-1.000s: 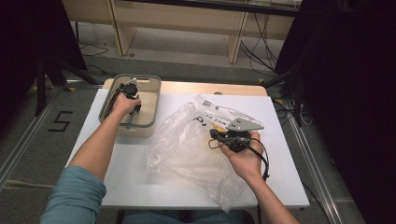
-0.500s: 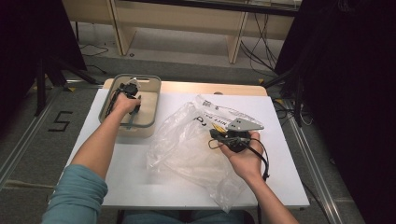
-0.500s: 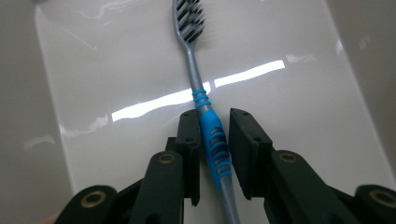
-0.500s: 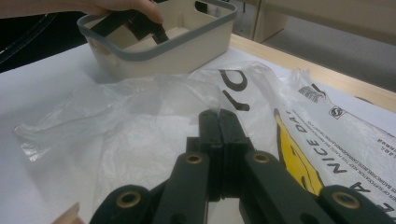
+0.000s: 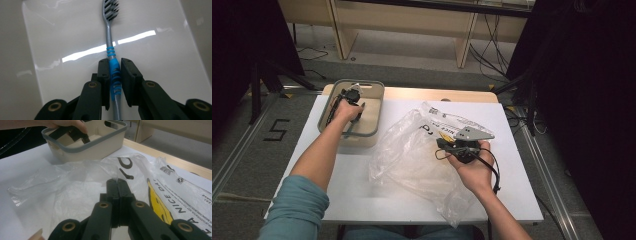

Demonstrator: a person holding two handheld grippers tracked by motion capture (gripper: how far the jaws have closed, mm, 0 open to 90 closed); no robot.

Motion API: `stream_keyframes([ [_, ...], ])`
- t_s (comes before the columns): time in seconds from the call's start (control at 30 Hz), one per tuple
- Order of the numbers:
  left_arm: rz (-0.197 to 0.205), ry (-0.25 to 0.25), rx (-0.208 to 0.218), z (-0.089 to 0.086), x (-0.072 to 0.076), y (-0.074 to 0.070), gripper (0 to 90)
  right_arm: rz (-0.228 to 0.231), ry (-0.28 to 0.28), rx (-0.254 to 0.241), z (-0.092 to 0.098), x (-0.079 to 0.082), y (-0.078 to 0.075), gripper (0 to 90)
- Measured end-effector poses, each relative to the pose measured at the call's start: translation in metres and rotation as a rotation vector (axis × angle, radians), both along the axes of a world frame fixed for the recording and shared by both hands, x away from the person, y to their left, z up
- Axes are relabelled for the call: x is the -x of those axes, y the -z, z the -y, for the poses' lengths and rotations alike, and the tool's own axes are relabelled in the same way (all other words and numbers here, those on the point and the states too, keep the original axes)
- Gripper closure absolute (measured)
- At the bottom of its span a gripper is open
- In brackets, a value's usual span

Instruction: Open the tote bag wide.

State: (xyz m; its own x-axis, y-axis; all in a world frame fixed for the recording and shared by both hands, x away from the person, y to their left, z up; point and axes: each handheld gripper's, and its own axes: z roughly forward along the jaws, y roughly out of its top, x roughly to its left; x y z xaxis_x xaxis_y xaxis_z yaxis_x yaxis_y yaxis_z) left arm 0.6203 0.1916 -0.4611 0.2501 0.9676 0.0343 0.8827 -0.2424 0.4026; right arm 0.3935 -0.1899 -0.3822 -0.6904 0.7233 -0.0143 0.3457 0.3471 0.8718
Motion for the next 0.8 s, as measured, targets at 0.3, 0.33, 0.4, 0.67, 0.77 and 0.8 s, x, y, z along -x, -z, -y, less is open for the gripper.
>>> stream_keyframes([
  [0.3, -0.003, 0.001, -0.026, 0.0027, -0.0002, -0.0007, 78.4, 0.002, -0.001, 0.001, 0.0, 0.0002, -0.0001, 90.0],
  [0.33, -0.003, 0.002, -0.03, 0.0031, -0.0002, -0.0008, 78.5, 0.001, -0.001, 0.0, 0.0, 0.0002, -0.0001, 90.0],
  [0.4, -0.002, 0.005, -0.036, 0.004, -0.0001, -0.0008, 78.7, 0.002, -0.001, 0.0, 0.0, 0.0002, -0.0001, 90.0],
  [0.67, -0.002, 0.0, -0.035, 0.004, -0.0002, -0.0011, 79.3, 0.004, 0.0, -0.001, -0.0004, 0.0001, 0.0001, 90.0],
  [0.77, -0.001, -0.002, -0.034, 0.0039, -0.0002, -0.0012, 79.4, 0.003, 0.0, 0.001, -0.0002, 0.0001, 0.0, 90.0],
  [0.8, -0.001, -0.002, -0.034, 0.0038, -0.0003, -0.0013, 79.4, 0.004, 0.0, 0.001, -0.0003, 0.0001, 0.0001, 90.0],
])
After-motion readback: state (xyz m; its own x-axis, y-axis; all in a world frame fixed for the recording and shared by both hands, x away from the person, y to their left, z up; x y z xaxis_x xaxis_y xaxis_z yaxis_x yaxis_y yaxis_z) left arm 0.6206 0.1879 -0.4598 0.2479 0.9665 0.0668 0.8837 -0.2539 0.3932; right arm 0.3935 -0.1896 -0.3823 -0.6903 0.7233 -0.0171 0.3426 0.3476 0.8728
